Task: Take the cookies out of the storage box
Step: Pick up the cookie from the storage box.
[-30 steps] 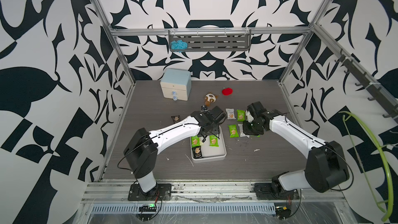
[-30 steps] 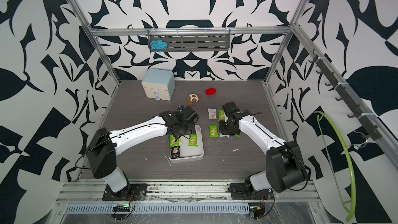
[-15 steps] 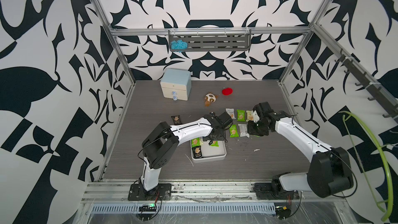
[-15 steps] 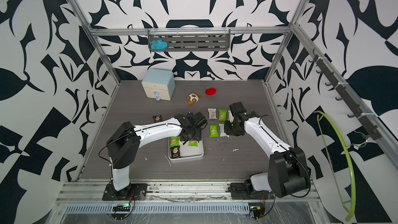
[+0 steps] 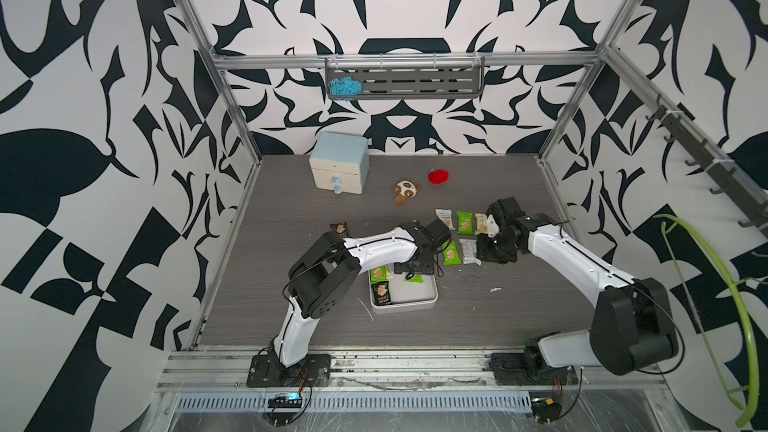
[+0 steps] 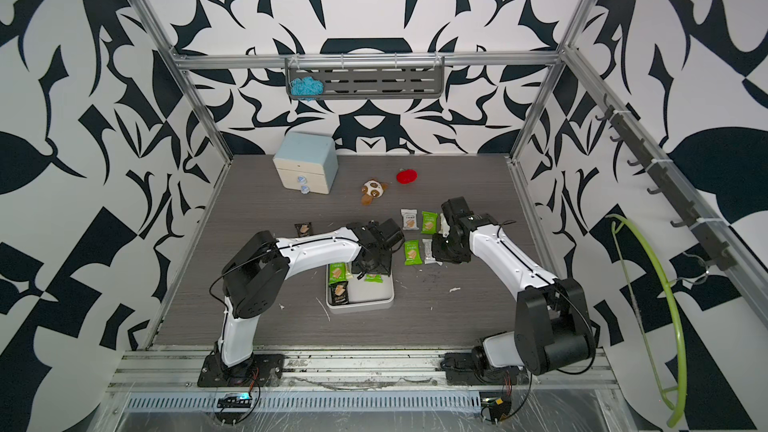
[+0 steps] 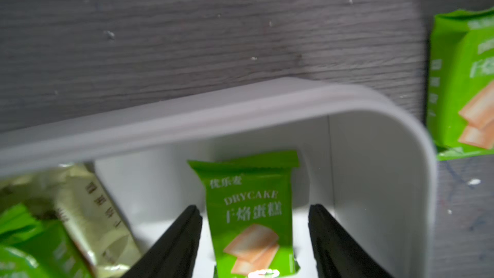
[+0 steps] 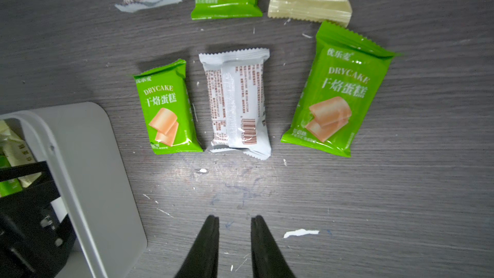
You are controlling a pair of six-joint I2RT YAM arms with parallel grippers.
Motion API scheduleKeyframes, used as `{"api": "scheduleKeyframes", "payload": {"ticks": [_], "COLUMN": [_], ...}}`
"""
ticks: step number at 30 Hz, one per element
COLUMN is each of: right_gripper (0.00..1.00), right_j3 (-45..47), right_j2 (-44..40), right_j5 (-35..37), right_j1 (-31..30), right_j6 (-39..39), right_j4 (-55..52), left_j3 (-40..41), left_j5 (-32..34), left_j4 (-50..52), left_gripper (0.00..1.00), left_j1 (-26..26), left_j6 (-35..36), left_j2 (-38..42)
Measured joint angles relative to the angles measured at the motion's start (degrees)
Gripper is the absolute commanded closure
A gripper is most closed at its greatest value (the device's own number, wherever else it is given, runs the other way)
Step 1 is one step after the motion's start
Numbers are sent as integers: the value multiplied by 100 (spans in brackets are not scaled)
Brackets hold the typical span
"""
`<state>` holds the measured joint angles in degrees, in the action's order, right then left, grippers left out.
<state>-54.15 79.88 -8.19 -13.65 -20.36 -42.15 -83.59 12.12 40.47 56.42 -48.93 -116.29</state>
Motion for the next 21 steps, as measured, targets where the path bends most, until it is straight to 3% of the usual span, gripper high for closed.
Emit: {"api": "scheduleKeyframes", "payload": {"ticks": [13,21], "right_gripper": [73,73], "right_j3": [0,0], "right_j2": [0,0], "right_j5": [4,9], "right_j1": [20,26], "right_j6": [13,24], "right_j4": [0,-2], "left_j3": [-9,-20], "left_j5": [4,24], "left_j4": [2,7], "left_gripper": [38,49], "left_j1": [0,-4], "left_j6": [96,105], "left_j2": [-94,-107]}}
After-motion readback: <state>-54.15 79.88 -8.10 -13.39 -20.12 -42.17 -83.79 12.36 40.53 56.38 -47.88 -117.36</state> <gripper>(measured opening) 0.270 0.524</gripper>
